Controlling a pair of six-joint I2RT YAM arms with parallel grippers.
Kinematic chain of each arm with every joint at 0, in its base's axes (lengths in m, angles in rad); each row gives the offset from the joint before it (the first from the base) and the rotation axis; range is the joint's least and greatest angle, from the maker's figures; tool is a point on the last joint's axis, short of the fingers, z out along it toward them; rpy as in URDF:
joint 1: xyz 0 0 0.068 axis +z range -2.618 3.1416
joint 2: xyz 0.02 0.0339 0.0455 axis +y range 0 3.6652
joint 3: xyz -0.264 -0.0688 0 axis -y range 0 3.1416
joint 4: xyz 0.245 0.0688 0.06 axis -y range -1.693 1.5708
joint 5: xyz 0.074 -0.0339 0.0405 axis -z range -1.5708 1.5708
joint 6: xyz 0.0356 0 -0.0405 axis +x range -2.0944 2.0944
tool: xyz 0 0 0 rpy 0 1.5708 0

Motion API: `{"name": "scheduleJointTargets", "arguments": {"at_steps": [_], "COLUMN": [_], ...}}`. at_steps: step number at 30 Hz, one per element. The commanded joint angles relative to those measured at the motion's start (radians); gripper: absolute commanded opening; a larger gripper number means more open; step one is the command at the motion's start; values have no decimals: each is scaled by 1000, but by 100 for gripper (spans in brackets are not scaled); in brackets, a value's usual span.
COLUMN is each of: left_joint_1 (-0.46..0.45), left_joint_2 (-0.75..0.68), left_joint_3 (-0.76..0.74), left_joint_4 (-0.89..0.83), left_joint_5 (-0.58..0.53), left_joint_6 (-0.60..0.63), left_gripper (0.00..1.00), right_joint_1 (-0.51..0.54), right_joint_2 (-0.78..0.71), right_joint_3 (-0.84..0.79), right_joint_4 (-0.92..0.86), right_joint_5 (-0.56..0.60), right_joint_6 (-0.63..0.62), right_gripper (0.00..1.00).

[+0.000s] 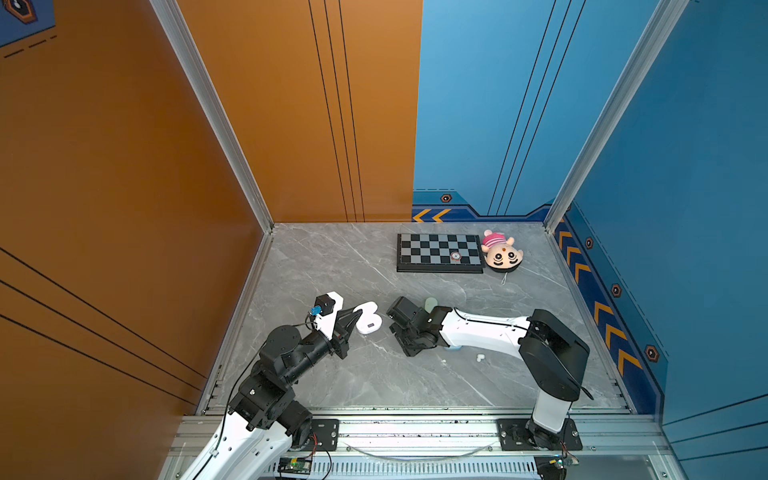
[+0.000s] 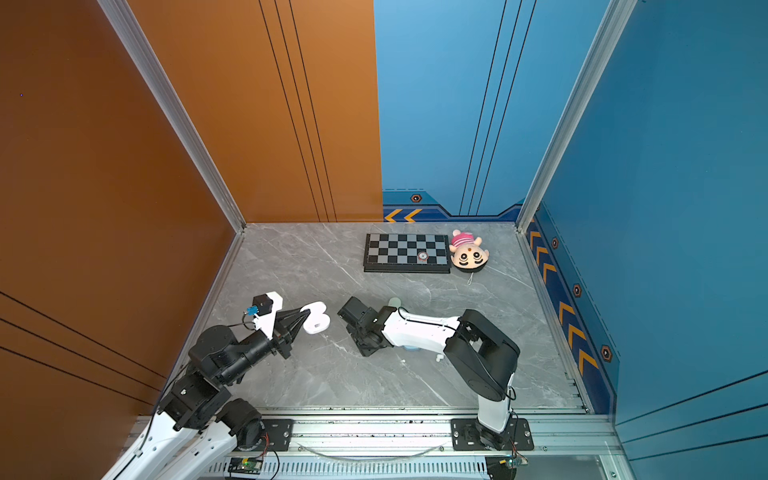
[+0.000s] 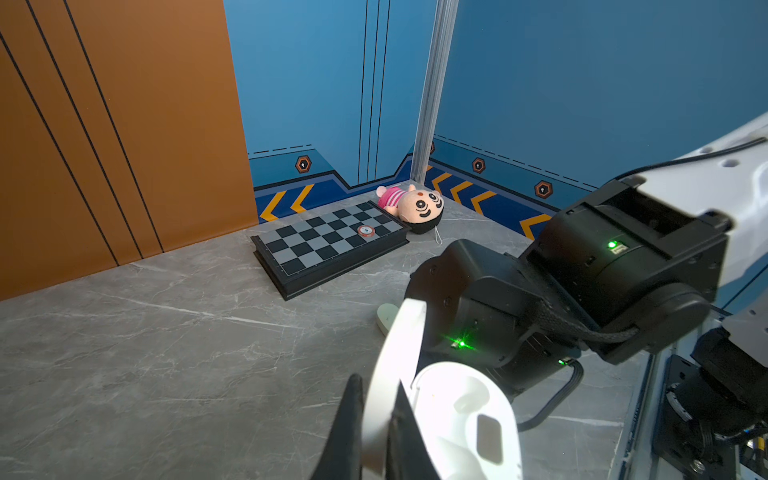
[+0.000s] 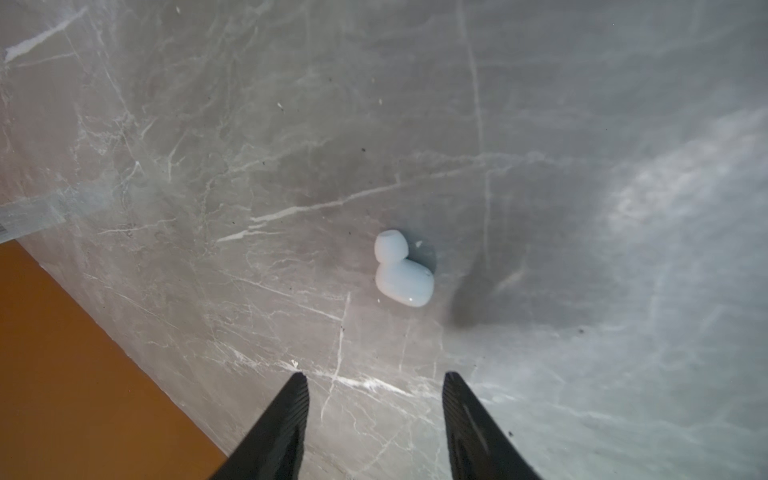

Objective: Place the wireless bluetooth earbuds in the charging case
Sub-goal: 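Move the right gripper over the white earbuds on the table, then lower the right gripper and close it on one white earbud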

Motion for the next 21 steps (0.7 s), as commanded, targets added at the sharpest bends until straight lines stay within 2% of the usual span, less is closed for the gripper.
{"name": "scheduleJointTargets", "arguments": {"at_steps": [1, 14, 21], "left_joint_1": [11, 12, 12], "left_joint_2": [-5, 15, 21], "left_joint_3": [-11, -5, -5], "left_joint_4": [-21, -15, -10], "left_joint_5": [-5, 8, 11], "left_joint_6": [26, 22, 20], "left_gripper": [0, 0, 0], "right_joint_1": [-9, -100, -158], "right_joint_2": [34, 24, 43], "right_joint_3": [25, -53, -36], "right_joint_4": [50, 76, 65], "right_joint_5": [-18, 21, 21], "right_joint_6": [54, 21, -84], "right_gripper": [55, 53, 51]}}
